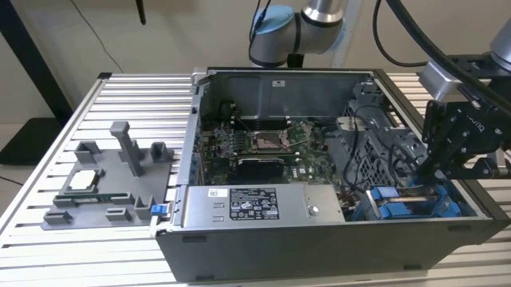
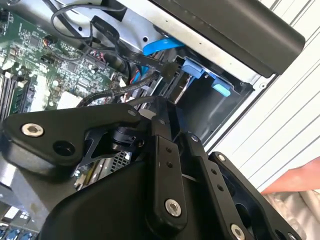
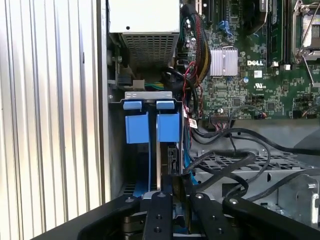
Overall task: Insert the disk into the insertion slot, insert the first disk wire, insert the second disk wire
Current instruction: 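Insert the first disk wire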
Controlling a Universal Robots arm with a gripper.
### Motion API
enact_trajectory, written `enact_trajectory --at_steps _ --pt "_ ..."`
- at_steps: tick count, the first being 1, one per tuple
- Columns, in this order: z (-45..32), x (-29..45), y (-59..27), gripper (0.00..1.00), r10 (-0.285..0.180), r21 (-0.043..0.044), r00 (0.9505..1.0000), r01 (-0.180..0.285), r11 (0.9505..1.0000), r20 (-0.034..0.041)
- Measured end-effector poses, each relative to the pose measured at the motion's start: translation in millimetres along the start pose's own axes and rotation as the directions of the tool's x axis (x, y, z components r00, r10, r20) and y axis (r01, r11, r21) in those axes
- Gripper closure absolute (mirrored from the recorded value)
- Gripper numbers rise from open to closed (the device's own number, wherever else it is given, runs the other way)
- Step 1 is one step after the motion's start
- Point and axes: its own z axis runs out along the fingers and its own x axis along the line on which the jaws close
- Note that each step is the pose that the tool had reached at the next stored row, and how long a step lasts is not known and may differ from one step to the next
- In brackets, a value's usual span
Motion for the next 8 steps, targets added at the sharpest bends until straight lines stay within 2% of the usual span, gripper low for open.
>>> enact_trajectory --at_steps 8 --pt "3.0 -0.1 -3.0 1.00 0.000 0.0002 1.0000 0.000 1.0000 0.0001"
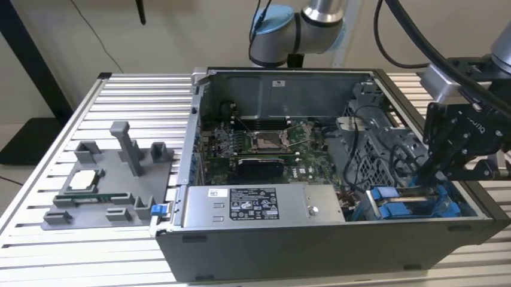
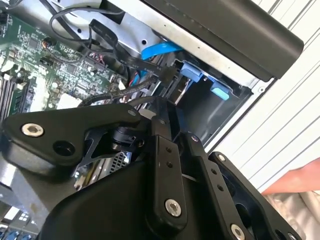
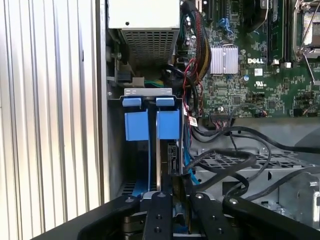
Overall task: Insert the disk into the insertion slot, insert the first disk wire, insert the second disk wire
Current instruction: 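Insert the first disk wire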
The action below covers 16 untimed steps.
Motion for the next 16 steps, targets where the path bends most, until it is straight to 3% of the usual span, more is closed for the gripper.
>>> enact_trajectory --at_steps 10,13,16 --pt "3.9 0.1 -0.4 1.00 0.000 0.0021 1.0000 0.000 1.0000 0.0005" --pt "5.2 0.2 -0.4 1.00 0.000 0.0104 1.0000 0.000 0.9999 0.0011" --pt "6.9 0.2 -0.5 1.00 -0.001 0.0260 1.0000 0.001 0.9997 0.0051"
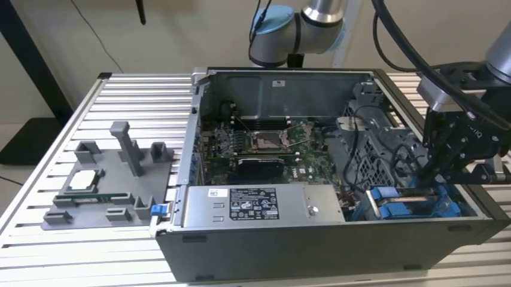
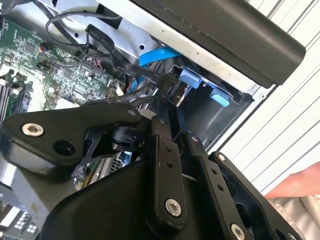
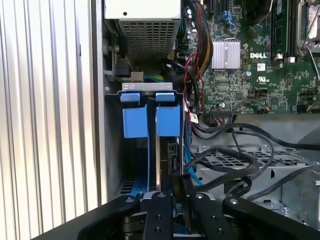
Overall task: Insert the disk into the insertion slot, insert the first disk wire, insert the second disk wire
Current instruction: 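Insert the first disk wire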
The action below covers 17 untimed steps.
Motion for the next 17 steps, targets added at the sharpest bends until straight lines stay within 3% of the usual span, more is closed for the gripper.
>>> enact_trajectory --at_steps 4,17 --pt "1.9 -0.4 0.2 1.00 -0.001 0.0173 1.0000 0.001 0.9999 0.0037" --pt "5.2 -1.7 3.5 1.00 -0.001 0.0328 1.0000 0.001 0.9995 0.0045"
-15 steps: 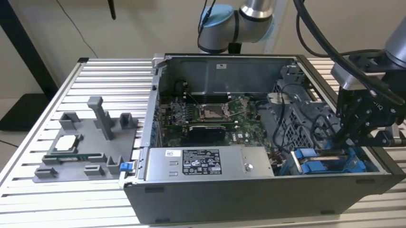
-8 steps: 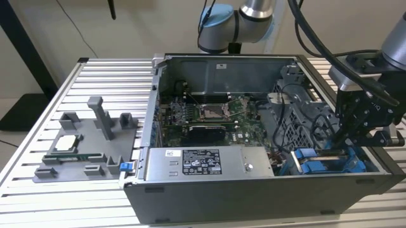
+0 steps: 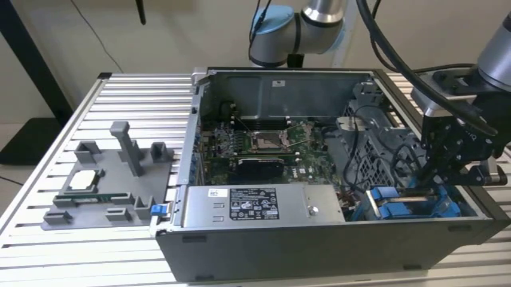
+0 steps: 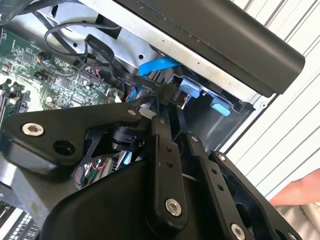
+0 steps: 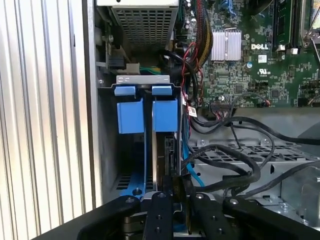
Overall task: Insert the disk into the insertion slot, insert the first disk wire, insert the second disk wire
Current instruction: 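Insert the first disk wire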
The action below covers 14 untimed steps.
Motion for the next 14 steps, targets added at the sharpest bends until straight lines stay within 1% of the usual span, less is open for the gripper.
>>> enact_trajectory --at_steps 7,14 --pt "1.3 1.1 1.0 1.00 0.000 0.0011 1.0000 0.000 1.0000 0.0004" --pt "3.2 1.5 1.1 1.00 0.000 0.0041 1.0000 0.000 1.0000 0.0031"
